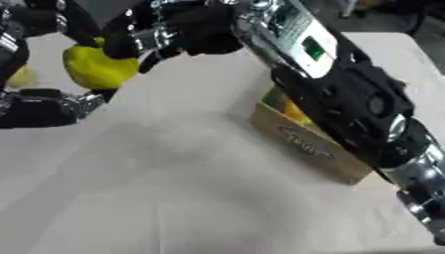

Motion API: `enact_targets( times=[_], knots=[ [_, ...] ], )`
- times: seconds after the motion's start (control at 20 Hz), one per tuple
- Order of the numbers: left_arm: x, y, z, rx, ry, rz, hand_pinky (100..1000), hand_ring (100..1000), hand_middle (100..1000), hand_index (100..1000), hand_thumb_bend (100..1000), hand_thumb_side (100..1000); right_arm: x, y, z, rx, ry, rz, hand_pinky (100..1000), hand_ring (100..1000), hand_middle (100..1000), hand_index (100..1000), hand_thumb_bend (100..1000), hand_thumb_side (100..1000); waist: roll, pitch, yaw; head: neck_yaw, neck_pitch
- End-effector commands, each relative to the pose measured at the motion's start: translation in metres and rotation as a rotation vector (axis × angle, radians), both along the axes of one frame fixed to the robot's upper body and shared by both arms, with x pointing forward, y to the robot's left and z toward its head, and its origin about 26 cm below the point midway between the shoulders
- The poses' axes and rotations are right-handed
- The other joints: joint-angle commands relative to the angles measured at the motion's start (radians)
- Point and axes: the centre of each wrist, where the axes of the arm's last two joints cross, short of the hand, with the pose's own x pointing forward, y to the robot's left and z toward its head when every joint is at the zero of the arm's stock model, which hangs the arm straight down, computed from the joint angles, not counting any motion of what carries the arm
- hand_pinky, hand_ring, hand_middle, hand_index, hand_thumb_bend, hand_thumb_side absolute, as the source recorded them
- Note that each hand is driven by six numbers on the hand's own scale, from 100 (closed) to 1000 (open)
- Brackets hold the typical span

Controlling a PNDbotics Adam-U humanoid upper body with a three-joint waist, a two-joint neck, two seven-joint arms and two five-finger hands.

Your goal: Pick up the objects with one hand, pass them to the other hand, and then place them into the box on the other side of the table.

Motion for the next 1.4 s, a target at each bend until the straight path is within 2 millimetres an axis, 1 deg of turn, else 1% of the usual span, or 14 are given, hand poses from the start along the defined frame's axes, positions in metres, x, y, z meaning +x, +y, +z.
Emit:
enact_targets(
  times=[0.05, 0.6, 0.75, 0.9, 1.15, 1.4],
  knots=[
    [0.0006, 0.0000, 0.0069, 0.009, -0.026, -0.002, 646, 573, 558, 542, 326, 100, -0.0025, 0.0005, 0.0087, -0.014, 0.003, 0.025, 869, 846, 825, 889, 447, 422, -0.011, -0.028, -0.001, -0.003, -0.007],
    [0.0017, 0.0015, 0.0074, -0.007, -0.044, 0.003, 646, 573, 558, 541, 326, 100, -0.0040, 0.0045, 0.0082, -0.046, -0.002, 0.054, 867, 846, 823, 888, 457, 416, -0.012, -0.024, 0.004, -0.007, -0.006],
    [0.0015, 0.0015, 0.0081, -0.011, -0.050, 0.001, 647, 574, 559, 542, 327, 100, -0.0042, 0.0047, 0.0086, -0.056, -0.009, 0.060, 862, 840, 818, 883, 485, 388, -0.012, -0.024, 0.005, -0.009, -0.006],
    [0.0008, 0.0008, 0.0088, -0.012, -0.055, -0.004, 647, 574, 559, 542, 326, 100, -0.0043, 0.0055, 0.0089, -0.064, -0.014, 0.058, 850, 828, 803, 868, 489, 352, -0.012, -0.023, 0.006, -0.011, -0.005],
    [0.0007, -0.0004, 0.0092, -0.012, -0.056, -0.007, 647, 574, 559, 542, 326, 100, -0.0045, 0.0069, 0.0095, -0.064, -0.019, 0.047, 835, 810, 779, 842, 450, 282, -0.012, -0.023, 0.007, -0.013, -0.004],
    [0.0004, -0.0021, 0.0092, -0.013, -0.054, -0.013, 647, 574, 559, 542, 324, 100, -0.0034, 0.0079, 0.0094, -0.057, -0.017, 0.027, 824, 793, 755, 817, 389, 249, -0.012, -0.022, 0.007, -0.017, -0.003]
  ],
)
